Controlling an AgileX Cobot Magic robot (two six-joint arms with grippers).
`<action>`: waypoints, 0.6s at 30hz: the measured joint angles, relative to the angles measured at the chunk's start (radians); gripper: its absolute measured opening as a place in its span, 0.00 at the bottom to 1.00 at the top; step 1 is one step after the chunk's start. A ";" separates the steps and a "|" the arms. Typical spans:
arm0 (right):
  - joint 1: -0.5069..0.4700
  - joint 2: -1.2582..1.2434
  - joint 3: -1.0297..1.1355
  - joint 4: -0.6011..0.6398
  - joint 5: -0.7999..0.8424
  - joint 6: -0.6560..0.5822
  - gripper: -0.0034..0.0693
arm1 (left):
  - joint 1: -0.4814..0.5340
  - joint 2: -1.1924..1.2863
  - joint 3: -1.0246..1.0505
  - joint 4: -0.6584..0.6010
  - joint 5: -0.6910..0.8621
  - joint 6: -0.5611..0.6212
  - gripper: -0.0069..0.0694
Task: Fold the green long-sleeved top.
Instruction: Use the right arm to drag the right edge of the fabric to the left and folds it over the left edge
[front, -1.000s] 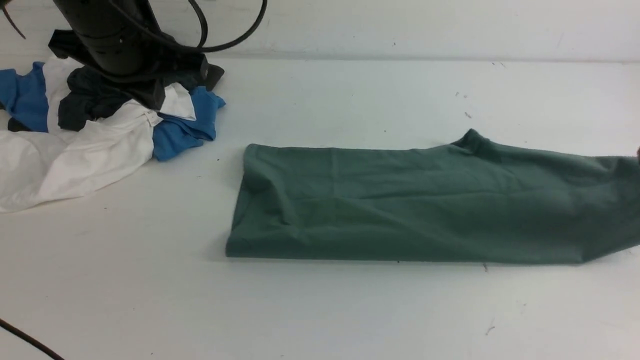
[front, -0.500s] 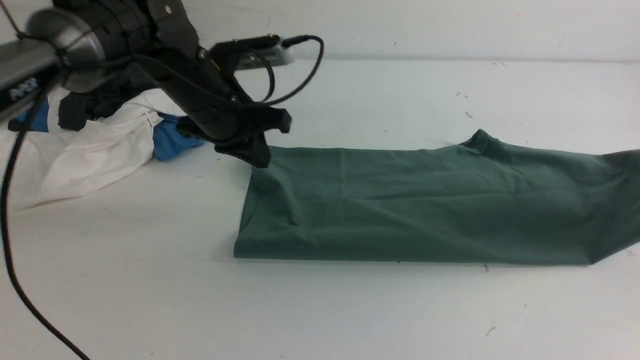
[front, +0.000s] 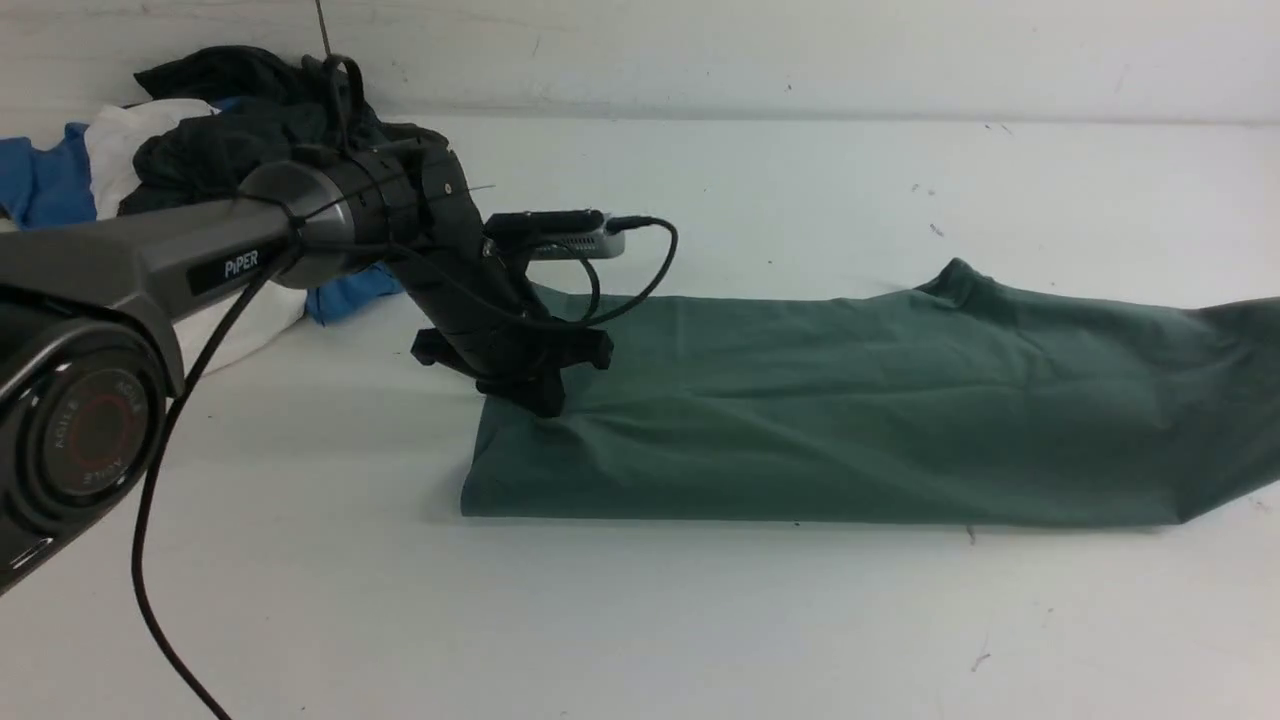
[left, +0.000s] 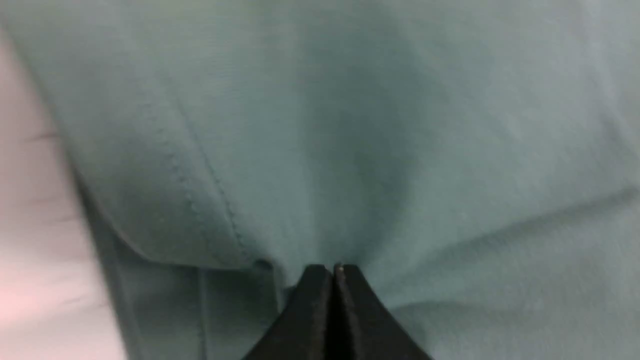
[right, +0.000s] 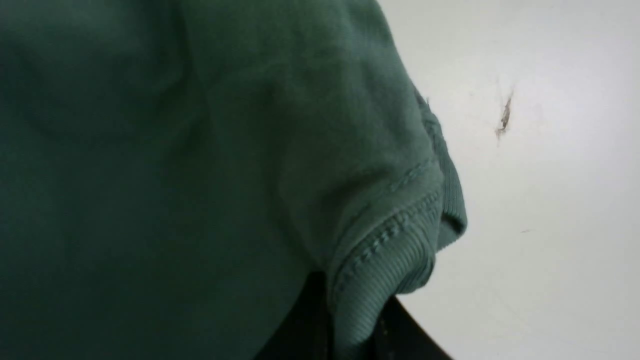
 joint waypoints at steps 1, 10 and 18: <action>0.000 0.000 0.000 0.000 0.000 -0.005 0.09 | 0.008 -0.007 0.000 0.028 0.013 -0.018 0.09; 0.001 -0.033 0.000 0.015 0.004 -0.009 0.09 | 0.031 -0.104 -0.032 0.151 0.084 -0.051 0.09; 0.010 -0.154 0.000 0.066 0.003 -0.019 0.09 | 0.031 -0.266 -0.044 0.218 0.211 -0.057 0.09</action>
